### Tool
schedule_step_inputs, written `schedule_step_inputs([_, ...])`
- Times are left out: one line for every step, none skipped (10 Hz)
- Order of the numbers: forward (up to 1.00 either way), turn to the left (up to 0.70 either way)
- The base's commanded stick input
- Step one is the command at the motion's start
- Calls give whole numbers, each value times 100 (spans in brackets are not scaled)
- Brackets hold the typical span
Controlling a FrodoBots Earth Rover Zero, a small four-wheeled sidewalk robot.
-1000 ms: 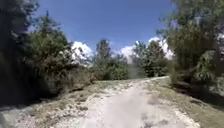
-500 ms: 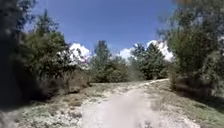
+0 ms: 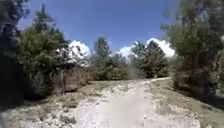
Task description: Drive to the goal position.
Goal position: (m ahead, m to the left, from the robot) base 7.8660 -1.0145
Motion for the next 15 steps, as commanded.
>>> schedule_step_inputs([44,2])
schedule_step_inputs([44,2])
schedule_step_inputs([44,2])
schedule_step_inputs([44,2])
schedule_step_inputs([44,2])
schedule_step_inputs([44,2])
schedule_step_inputs([44,2])
schedule_step_inputs([44,2])
schedule_step_inputs([44,2])
schedule_step_inputs([44,2])
schedule_step_inputs([44,2])
schedule_step_inputs([44,2])
schedule_step_inputs([44,2])
schedule_step_inputs([44,2])
schedule_step_inputs([44,2])
